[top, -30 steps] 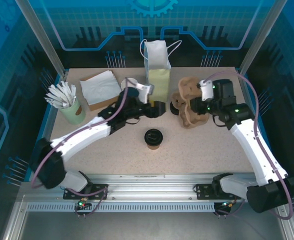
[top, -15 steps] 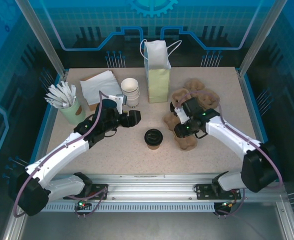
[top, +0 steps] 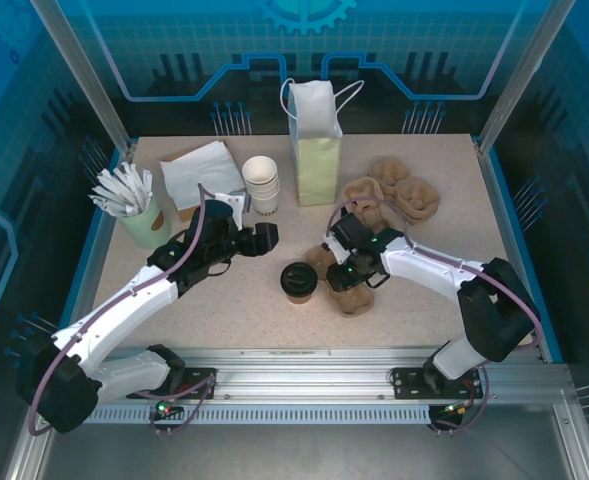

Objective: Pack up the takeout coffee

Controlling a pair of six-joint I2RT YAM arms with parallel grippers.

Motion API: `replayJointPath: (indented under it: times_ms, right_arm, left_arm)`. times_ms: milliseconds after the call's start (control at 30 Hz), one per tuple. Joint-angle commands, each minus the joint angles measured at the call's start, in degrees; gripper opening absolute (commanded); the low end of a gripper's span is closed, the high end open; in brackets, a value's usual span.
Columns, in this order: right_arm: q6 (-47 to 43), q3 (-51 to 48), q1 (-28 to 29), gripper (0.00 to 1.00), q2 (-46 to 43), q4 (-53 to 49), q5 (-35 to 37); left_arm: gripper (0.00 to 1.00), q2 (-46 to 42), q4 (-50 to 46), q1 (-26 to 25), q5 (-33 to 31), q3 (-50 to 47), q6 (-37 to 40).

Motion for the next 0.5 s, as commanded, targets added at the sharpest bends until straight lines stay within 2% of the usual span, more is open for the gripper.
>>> replayJointPath:
  times_ms: [0, 200, 467]
  right_arm:
    - [3.52, 1.83, 3.18, 0.3, 1.19, 2.08, 0.67]
    - [5.31, 5.63, 8.15, 0.3, 4.36, 3.01, 1.29]
    - [2.11, 5.17, 6.79, 0.33, 4.71, -1.81, 9.31]
  left_arm:
    - [0.78, -1.54, -0.19, 0.77, -1.15, -1.4, 1.62]
    - [0.78, -2.27, 0.08, 1.62, -1.46, -1.96, 1.77]
    - [0.78, -2.66, 0.91, 1.71, -0.92, -2.14, 1.38]
